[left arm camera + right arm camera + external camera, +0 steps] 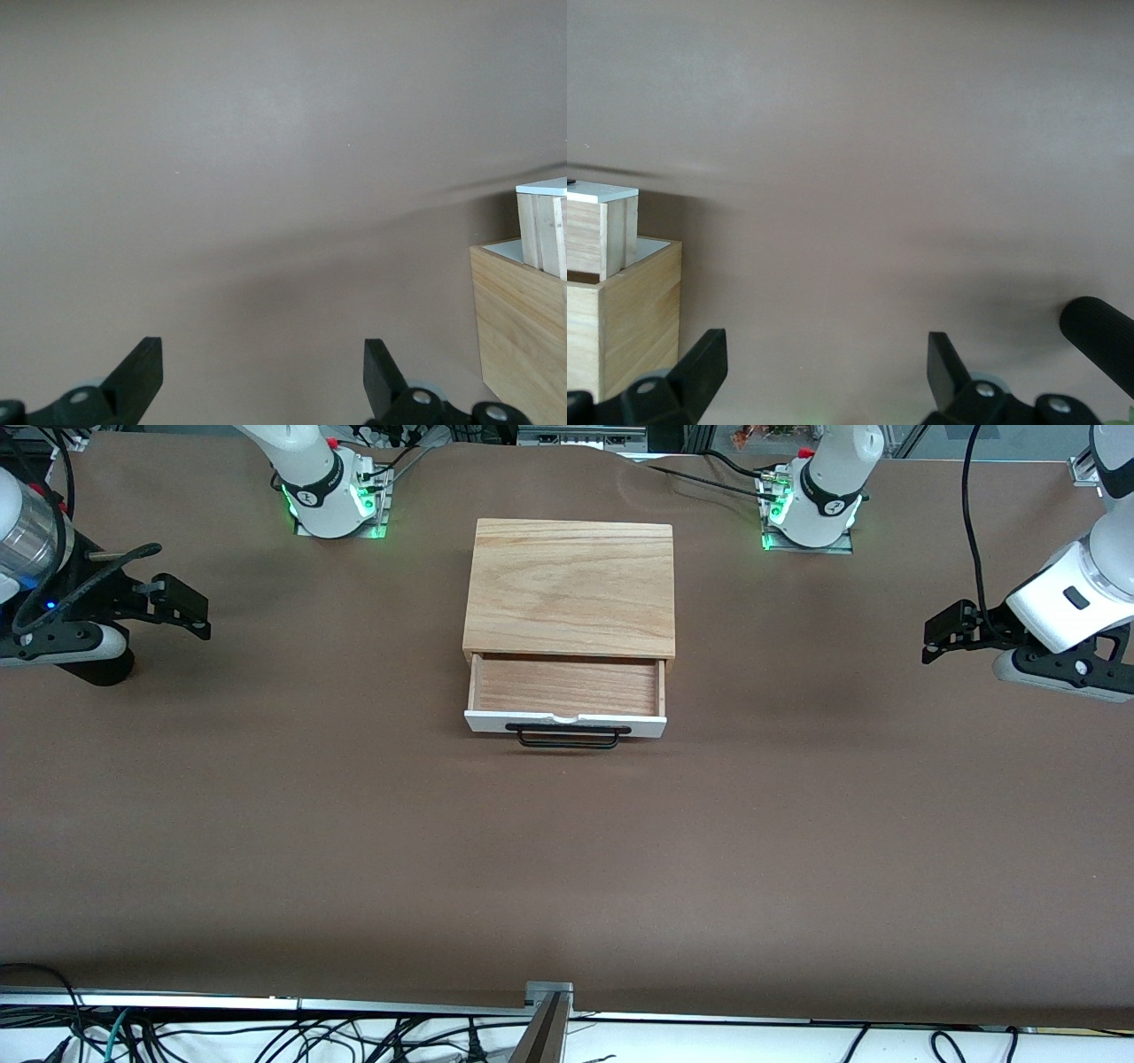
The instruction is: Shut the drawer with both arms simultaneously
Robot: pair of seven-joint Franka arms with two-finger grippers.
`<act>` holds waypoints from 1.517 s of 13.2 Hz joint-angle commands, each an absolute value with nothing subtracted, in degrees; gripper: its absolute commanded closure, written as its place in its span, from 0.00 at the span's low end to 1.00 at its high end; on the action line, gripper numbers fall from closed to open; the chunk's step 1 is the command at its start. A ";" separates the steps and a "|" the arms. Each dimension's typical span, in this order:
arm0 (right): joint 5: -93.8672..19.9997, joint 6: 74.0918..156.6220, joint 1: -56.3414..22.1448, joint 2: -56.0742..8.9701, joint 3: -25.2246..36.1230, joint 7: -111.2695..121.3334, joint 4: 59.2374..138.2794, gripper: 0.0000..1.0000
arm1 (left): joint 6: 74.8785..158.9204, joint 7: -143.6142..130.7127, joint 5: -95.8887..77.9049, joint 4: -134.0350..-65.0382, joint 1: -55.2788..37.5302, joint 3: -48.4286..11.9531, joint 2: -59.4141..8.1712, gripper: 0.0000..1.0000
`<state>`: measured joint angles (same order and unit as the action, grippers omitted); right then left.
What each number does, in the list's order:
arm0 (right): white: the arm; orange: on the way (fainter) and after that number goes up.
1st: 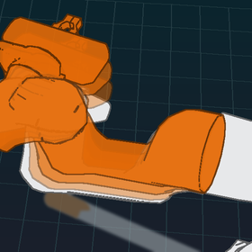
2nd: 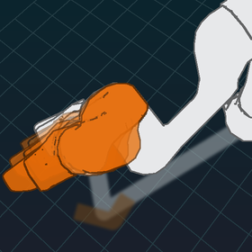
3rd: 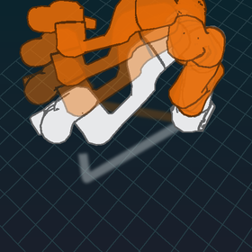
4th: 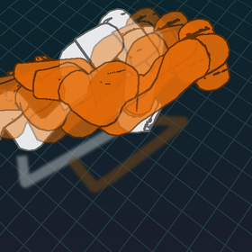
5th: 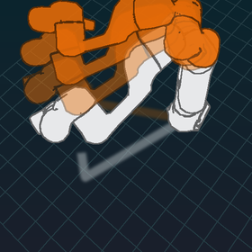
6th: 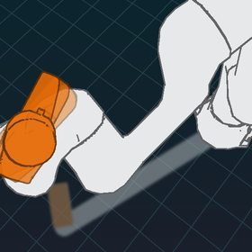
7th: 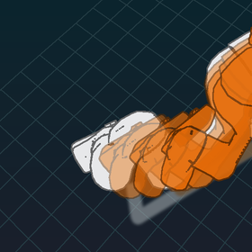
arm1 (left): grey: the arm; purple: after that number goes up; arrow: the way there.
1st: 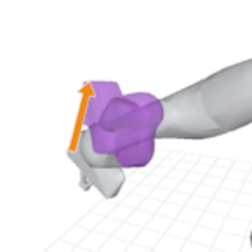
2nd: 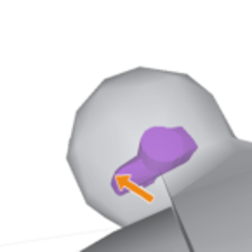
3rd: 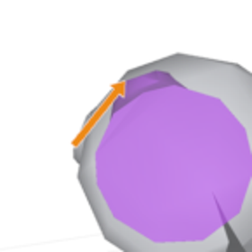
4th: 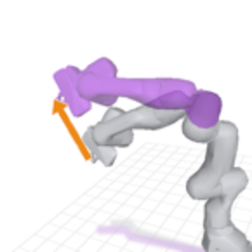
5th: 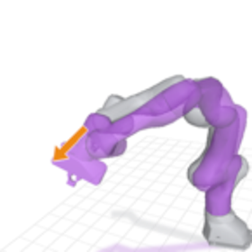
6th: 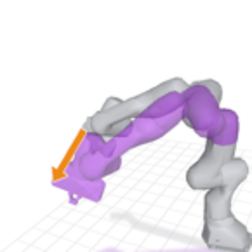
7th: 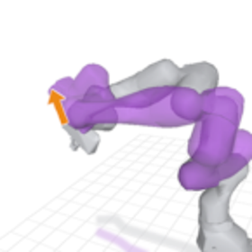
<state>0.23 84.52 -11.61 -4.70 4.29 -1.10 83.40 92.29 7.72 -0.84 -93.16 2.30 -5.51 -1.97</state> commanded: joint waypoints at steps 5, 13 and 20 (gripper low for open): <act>-0.44 84.37 -10.11 -4.75 4.39 -0.97 83.15 0.00 | 92.02 8.88 0.00 -92.46 2.55 -5.71 -2.20 0.00; -0.53 84.11 -10.19 -4.92 4.40 -1.05 83.14 0.00 | 92.02 8.96 0.00 -92.46 2.55 -5.71 -2.20 0.00; -0.62 84.11 -10.37 -4.92 4.31 -1.23 83.14 0.00 | 92.02 8.88 0.00 -92.46 2.55 -5.71 -2.20 0.00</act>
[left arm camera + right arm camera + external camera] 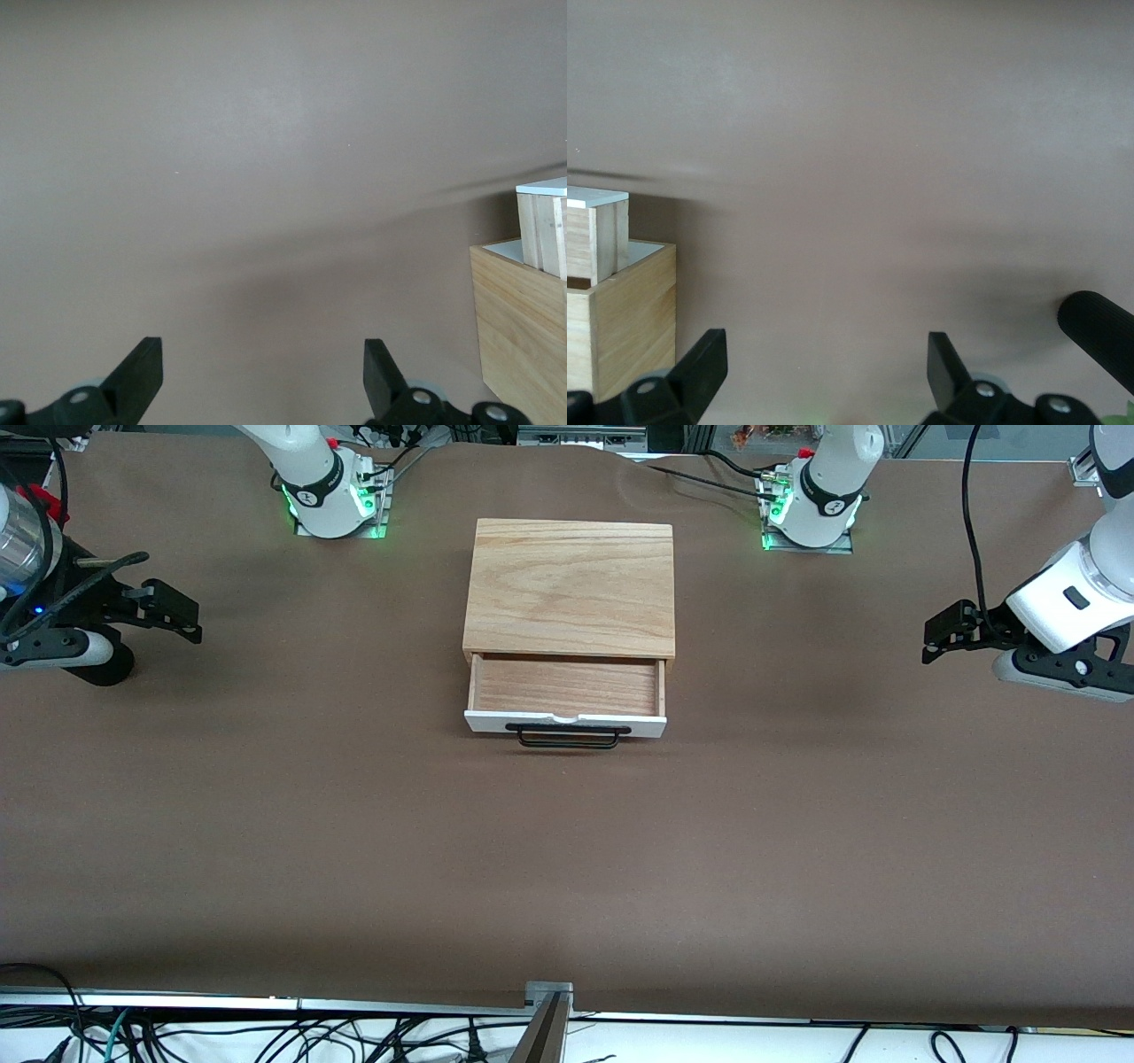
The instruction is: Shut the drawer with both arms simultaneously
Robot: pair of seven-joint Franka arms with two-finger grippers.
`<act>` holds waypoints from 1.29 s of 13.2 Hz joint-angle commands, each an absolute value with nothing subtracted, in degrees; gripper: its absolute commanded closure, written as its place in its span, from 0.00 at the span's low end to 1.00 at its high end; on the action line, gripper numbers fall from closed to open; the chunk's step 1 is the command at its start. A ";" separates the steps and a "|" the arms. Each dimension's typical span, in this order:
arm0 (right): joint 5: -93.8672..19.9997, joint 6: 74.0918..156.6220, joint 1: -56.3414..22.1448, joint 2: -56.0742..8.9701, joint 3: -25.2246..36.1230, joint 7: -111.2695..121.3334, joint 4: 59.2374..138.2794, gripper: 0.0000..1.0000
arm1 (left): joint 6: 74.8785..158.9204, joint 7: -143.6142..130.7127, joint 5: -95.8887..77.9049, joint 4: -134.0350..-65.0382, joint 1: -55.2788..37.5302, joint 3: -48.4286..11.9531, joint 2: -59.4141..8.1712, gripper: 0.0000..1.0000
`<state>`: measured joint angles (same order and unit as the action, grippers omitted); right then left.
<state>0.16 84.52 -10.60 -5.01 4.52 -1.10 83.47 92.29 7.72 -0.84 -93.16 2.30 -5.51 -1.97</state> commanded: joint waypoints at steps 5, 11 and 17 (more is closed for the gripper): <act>-0.62 84.20 -10.37 -4.92 4.31 -1.32 83.14 0.00 | 92.02 8.88 0.00 -92.46 2.55 -5.71 -2.20 0.00; -0.70 84.29 -10.37 -4.92 4.31 -1.32 83.14 0.00 | 91.93 8.88 0.00 -92.46 2.55 -5.71 -2.20 0.00; -5.32 85.69 -10.64 -5.36 4.13 -1.94 83.14 0.00 | 91.85 8.88 0.00 -92.46 2.64 -5.71 -2.20 0.00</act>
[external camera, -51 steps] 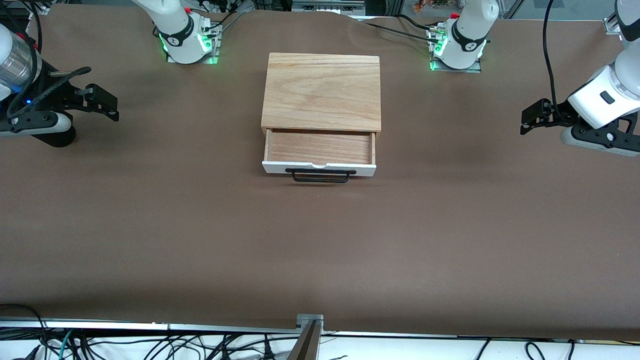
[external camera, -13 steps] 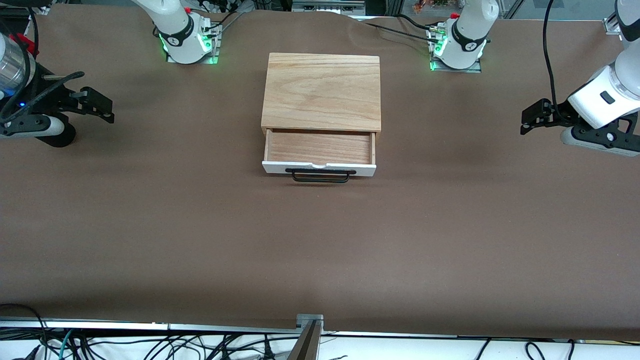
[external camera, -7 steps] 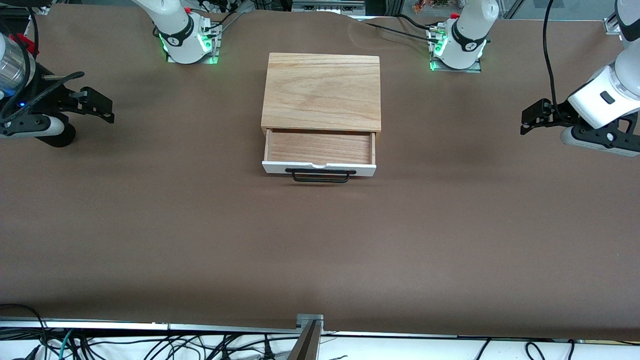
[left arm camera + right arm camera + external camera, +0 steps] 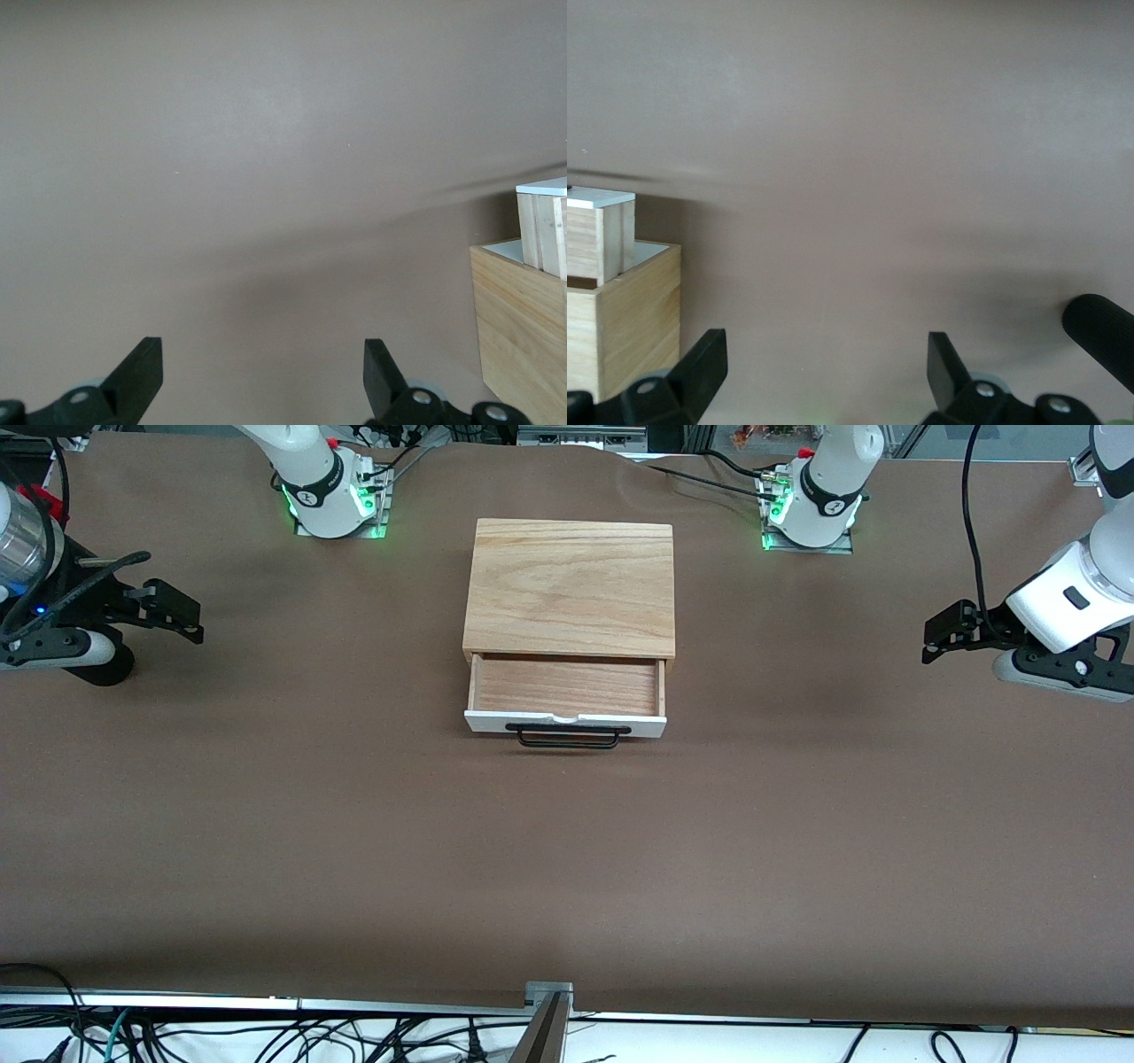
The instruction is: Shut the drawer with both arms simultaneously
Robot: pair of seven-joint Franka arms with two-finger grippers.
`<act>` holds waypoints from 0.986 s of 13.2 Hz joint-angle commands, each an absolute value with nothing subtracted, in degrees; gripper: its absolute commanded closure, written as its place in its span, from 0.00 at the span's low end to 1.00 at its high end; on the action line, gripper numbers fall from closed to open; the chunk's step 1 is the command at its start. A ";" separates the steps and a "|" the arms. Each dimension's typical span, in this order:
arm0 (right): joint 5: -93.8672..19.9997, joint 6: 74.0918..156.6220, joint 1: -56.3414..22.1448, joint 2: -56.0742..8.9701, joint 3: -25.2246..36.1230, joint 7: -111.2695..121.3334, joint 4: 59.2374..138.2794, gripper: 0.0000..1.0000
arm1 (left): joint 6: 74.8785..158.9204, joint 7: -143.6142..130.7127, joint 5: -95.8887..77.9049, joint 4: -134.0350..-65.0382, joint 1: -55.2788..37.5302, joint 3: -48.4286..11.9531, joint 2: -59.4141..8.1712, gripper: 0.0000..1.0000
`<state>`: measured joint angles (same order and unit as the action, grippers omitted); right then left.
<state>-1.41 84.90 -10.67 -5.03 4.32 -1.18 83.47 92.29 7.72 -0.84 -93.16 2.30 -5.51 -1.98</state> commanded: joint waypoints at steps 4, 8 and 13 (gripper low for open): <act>-12.74 86.84 -10.63 -12.82 4.05 4.46 82.53 0.00 | 91.06 8.53 -2.88 -92.64 2.46 -5.71 -3.60 0.00; -18.87 90.93 -13.70 -20.89 2.56 7.82 81.74 0.00 | 92.89 8.35 -15.09 -92.37 -0.52 -8.08 -11.92 0.00; -26.00 106.77 -23.02 -30.57 1.32 2.48 81.30 0.00 | 105.09 8.17 -28.10 -92.29 -6.24 -8.96 -21.60 0.00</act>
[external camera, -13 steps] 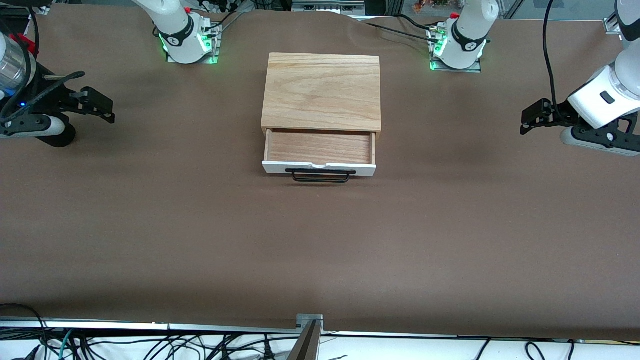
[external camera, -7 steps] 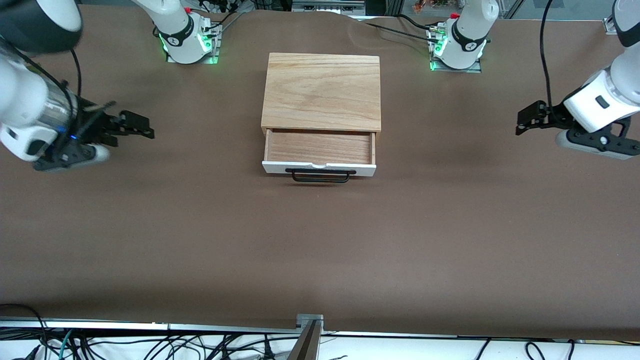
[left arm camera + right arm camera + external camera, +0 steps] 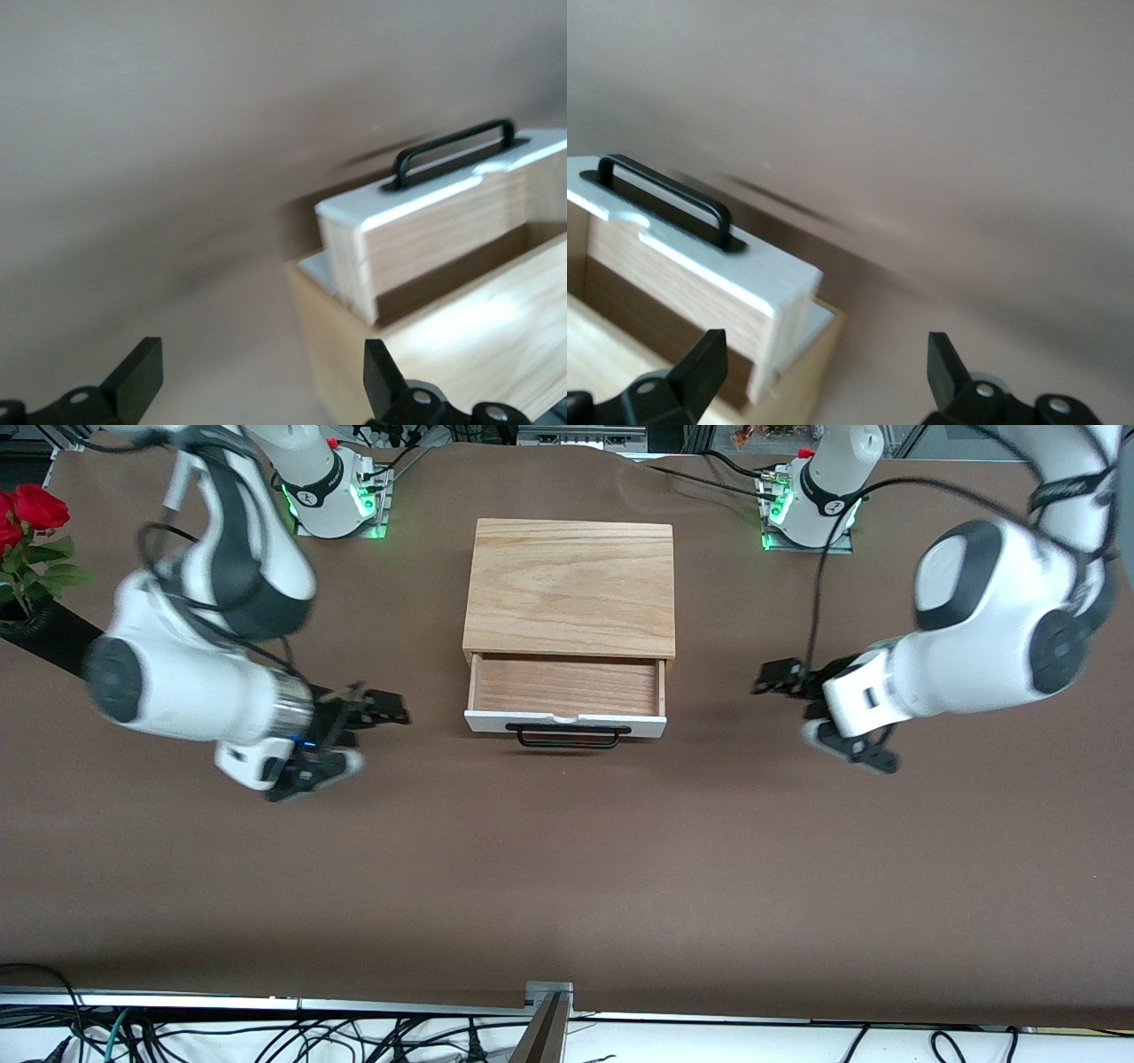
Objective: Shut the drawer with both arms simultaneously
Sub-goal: 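Move the left gripper and the right gripper toward the drawer front, then push the drawer front into the box with both grippers together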
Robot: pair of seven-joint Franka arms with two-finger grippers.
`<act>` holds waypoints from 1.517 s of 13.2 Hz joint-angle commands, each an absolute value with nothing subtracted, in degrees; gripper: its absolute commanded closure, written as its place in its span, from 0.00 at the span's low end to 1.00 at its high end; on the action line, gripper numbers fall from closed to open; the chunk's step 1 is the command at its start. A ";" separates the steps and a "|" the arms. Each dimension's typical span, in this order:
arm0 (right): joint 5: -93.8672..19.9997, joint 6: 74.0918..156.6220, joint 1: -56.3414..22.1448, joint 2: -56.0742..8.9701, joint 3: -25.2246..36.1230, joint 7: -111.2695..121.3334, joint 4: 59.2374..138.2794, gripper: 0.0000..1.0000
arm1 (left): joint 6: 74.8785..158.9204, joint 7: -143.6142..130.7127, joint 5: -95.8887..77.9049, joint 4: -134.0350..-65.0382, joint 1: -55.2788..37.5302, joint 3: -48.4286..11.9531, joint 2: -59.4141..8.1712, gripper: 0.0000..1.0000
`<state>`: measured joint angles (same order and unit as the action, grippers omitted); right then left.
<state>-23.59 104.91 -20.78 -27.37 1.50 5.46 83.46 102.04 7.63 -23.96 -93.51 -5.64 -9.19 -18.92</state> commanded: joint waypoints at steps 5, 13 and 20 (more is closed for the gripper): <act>-31.54 111.71 -27.16 -34.80 0.18 -1.32 80.42 0.00 | 122.68 8.00 -36.39 -92.37 -14.40 -9.49 -27.59 0.00; -31.64 111.53 -27.25 -37.53 0.09 -1.32 80.68 0.00 | 128.67 9.49 -41.66 -91.85 -16.70 -9.67 -34.63 0.00; -31.64 109.52 -28.92 -37.53 0.00 -1.32 83.58 0.00 | 125.07 9.32 -42.10 -92.81 -17.40 -10.63 -34.72 0.00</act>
<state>-30.75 111.50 -28.15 -37.86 0.27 -0.90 82.24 126.08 8.11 -40.07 -93.20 -17.12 -10.84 -34.42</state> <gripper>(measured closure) 0.000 0.000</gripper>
